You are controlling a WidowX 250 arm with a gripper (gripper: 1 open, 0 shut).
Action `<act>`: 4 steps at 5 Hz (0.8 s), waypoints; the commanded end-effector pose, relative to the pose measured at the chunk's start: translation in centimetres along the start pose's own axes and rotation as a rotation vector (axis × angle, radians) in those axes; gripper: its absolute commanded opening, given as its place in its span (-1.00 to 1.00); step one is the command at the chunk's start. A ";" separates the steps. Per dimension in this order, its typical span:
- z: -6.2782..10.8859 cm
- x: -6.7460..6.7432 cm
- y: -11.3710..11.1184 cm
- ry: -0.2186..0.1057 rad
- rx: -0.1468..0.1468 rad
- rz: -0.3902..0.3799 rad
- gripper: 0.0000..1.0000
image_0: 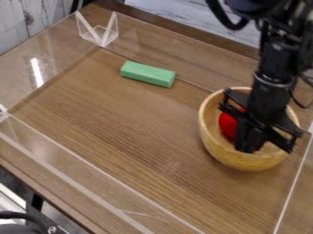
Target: Move the red fruit to the left side of the table
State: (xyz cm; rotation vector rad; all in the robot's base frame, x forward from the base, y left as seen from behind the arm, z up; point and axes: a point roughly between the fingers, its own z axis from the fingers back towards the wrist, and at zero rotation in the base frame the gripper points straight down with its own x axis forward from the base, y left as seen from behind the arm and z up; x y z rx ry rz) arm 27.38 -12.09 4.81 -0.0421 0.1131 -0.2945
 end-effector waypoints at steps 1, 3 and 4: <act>-0.1 0.1 -1.2 -0.033 -0.005 -0.013 1.00; 1.7 0.0 -1.9 -0.064 -0.001 -0.017 -1.00; 2.1 0.3 -1.7 -0.083 0.001 0.026 -1.00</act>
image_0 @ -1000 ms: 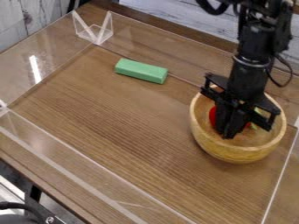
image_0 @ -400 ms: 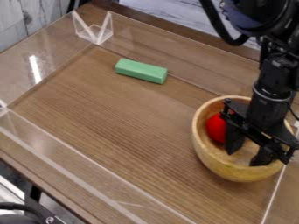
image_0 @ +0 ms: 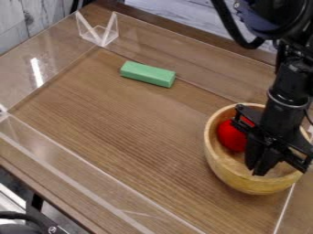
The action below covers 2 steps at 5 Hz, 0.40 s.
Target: Move the red fruit to the left side of the table
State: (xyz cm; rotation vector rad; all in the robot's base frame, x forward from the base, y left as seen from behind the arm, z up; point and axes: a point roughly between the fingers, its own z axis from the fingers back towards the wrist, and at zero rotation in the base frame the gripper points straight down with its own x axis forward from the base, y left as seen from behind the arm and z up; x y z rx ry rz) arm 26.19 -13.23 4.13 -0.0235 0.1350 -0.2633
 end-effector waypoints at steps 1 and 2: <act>3.4 1.4 -0.2 -0.127 -0.012 0.034 1.00; 4.0 1.7 0.1 -0.142 -0.009 0.021 1.00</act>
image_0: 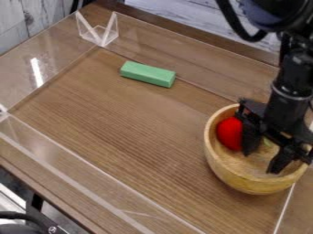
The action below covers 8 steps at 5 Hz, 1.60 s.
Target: Move the red fruit to the left side of the table
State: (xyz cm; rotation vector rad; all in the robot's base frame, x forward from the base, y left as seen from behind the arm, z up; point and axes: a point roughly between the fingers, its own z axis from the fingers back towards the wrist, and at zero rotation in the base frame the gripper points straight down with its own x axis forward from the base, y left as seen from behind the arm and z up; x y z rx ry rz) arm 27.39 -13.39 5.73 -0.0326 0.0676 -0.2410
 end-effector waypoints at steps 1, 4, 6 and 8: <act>3.0 1.1 0.4 -0.097 -0.001 -0.007 -1.00; 3.1 6.3 1.5 -0.090 -0.005 -0.013 -1.00; 2.7 3.4 3.0 -0.075 -0.012 -0.113 -1.00; 2.8 1.8 4.2 -0.085 -0.012 -0.130 1.00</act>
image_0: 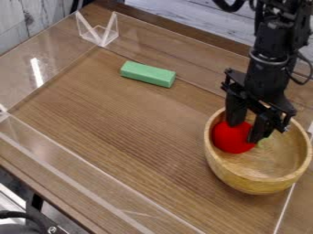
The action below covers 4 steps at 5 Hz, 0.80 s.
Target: Move the red fruit to the left side of the table
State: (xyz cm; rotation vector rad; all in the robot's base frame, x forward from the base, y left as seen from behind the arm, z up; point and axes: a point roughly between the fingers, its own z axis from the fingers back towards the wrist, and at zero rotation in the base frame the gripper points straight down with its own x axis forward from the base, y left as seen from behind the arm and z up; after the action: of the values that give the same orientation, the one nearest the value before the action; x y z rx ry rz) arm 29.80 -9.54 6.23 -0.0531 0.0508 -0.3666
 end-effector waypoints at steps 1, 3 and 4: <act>1.5 0.2 -0.1 -0.079 0.018 -0.010 -1.00; 0.9 -0.4 1.9 -0.090 0.032 -0.021 -1.00; -0.1 -0.4 1.7 -0.088 0.033 -0.034 1.00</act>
State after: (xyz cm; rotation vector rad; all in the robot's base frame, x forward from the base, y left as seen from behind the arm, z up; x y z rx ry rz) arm 29.61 -8.06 4.93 -0.0425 -0.0017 -0.3937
